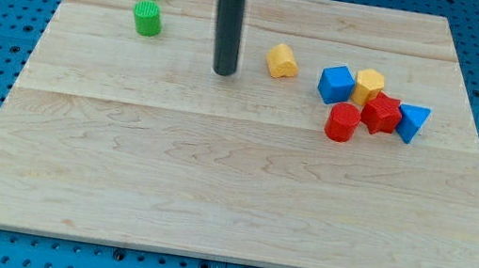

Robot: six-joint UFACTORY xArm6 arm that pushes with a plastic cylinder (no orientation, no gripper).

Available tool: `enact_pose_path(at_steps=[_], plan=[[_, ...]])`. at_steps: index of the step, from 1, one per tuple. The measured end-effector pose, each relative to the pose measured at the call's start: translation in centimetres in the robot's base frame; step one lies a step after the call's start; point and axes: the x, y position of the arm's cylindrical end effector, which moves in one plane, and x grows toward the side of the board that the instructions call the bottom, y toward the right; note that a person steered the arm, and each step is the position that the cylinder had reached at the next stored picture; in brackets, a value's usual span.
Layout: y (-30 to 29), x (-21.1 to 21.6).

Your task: Slide the green circle closer to the yellow heart

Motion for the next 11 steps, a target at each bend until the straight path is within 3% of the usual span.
enact_pose_path(at_steps=[1,2,3,4,5,6,7,8,10,11], plan=[[2.9,-4.6],[11.4,-1.1],[9.2,0.8],[0.2,-4.0],[-6.2,-11.5],[-14.3,-9.9],[-8.6,-2.8],[-3.1,-0.9],[-1.8,6.5],[5.4,7.5]])
